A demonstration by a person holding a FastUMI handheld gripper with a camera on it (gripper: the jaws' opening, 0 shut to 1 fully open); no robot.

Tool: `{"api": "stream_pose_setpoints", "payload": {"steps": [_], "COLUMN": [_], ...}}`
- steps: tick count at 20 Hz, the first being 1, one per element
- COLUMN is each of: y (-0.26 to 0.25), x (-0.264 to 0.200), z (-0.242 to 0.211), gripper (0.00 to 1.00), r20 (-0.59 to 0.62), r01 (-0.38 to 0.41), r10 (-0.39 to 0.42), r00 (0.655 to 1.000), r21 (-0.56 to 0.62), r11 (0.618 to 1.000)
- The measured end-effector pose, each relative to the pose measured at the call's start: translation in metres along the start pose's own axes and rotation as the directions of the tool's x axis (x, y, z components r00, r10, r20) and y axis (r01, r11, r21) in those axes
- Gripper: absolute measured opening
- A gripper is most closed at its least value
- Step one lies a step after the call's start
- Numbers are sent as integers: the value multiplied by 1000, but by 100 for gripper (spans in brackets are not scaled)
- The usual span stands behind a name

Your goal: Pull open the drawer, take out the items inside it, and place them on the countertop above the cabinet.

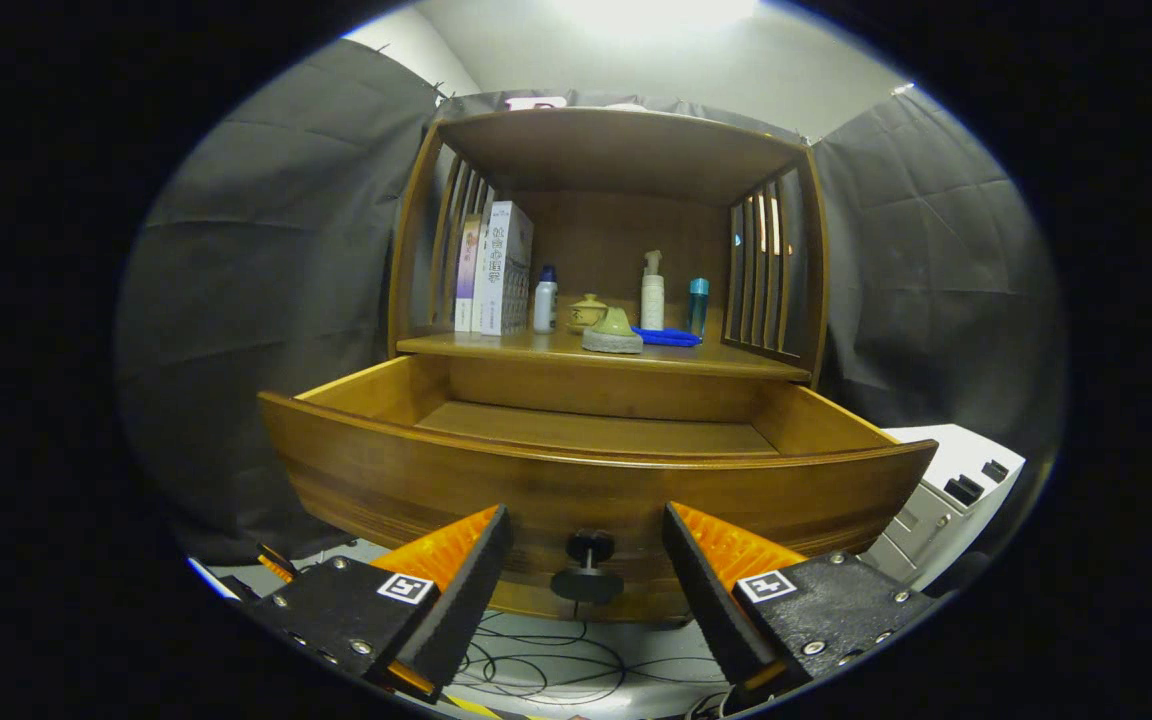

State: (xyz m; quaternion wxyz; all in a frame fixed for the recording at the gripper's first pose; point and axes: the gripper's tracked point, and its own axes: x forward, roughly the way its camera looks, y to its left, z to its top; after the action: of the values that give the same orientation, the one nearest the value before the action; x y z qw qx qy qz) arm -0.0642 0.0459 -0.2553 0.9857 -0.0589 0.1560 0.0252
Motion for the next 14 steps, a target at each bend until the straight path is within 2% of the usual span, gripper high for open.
{"api": "stream_pose_setpoints", "payload": {"steps": [4, 14], "y": [-16, -13], "x": [9, 38], "z": [-3, 7], "gripper": [95, 95], "r20": [-15, -20], "r01": [44, 8], "r10": [-43, -6], "r00": [999, 1000], "r21": [37, 86], "r11": [998, 996]}}
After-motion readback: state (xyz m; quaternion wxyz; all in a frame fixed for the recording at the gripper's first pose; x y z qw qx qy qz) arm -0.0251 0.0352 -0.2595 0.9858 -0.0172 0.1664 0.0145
